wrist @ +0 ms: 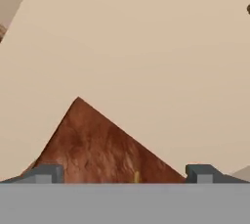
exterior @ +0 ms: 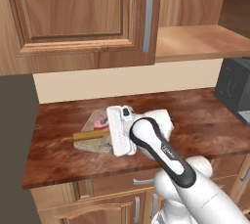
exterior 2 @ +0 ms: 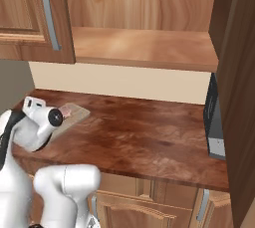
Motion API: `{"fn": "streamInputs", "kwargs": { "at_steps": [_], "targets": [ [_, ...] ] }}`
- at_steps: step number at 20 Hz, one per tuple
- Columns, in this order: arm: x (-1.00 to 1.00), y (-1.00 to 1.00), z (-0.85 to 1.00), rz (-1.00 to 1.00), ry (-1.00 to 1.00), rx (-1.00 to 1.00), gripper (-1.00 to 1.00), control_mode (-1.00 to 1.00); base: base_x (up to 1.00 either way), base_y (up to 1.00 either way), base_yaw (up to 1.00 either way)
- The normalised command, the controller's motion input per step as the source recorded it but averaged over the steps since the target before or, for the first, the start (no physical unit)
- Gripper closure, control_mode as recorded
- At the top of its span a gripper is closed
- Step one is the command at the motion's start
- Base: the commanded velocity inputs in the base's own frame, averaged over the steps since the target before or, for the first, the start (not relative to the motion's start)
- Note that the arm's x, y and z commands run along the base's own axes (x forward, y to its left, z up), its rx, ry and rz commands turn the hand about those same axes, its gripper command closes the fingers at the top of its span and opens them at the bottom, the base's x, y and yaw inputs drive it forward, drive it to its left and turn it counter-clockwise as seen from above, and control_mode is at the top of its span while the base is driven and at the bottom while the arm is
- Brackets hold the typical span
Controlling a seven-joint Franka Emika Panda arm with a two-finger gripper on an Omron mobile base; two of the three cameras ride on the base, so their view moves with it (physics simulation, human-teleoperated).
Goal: Open the cabinet, retrieve the rolling pin, and place it next to the meat on the cutting board to prepare for tenderizing.
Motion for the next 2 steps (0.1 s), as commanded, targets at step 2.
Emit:
{"fn": "streamInputs", "kwargs": {
  "at_steps": [2],
  "targets": [
    [-0.73, 0.01, 0.31, 0.00, -0.13, 0.00, -1.00, -1.00, 0.00, 0.00, 0.00]
  ]
}}
